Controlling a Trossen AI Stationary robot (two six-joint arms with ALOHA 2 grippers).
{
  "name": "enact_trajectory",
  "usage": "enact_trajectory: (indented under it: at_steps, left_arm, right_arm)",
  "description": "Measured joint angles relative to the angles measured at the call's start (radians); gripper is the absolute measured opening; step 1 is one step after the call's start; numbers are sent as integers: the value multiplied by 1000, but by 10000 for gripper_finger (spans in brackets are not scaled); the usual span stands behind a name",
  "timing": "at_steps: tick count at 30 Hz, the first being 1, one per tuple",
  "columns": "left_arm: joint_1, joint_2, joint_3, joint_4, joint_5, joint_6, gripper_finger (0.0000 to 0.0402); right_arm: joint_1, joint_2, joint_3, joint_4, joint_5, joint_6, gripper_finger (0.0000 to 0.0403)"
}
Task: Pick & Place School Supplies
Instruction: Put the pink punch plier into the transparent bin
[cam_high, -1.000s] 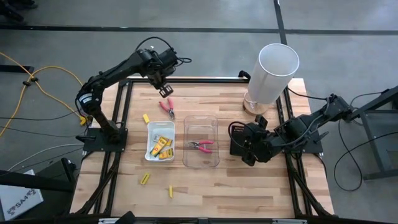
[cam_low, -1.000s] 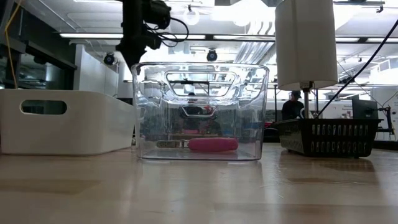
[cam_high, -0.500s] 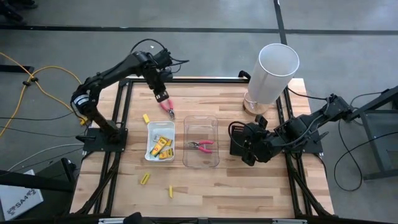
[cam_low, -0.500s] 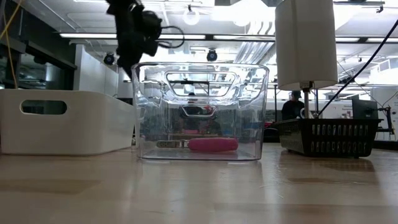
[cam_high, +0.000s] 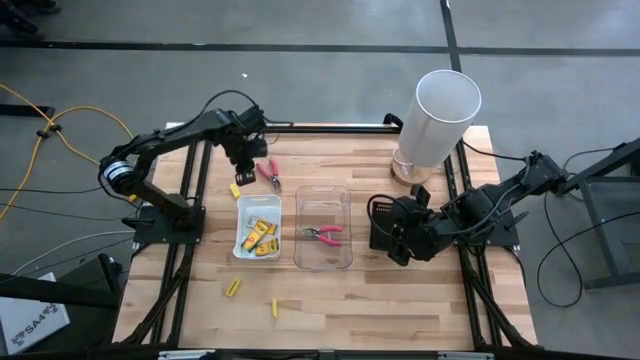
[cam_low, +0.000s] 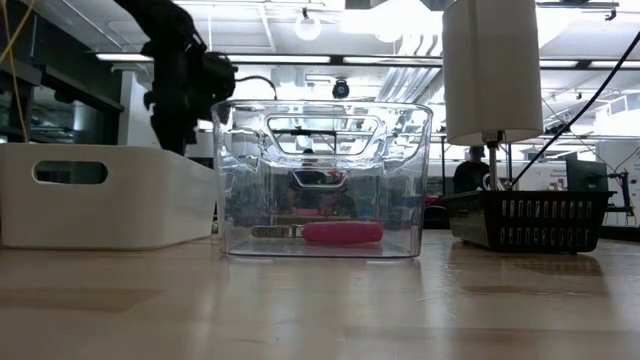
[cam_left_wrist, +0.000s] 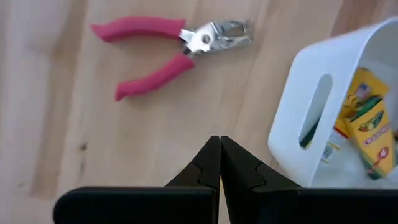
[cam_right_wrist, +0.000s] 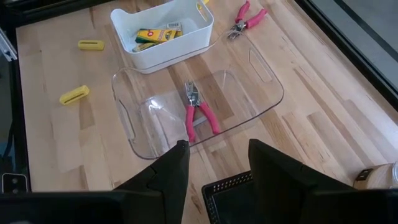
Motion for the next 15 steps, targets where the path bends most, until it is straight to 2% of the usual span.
enact_trajectory:
  at_steps: [9, 12, 15]
  left_arm:
    - [0, 0, -74, 114, -41, 61, 1]
    - [-7, 0, -75, 115, -102, 142, 1]
    - [-10, 0, -75, 111, -160, 140, 1]
  right_arm:
    - [0, 0, 0, 0, 0, 19, 158]
    - [0, 0, 0, 0, 1, 19, 158]
    - [0, 0, 0, 0, 8, 19, 158]
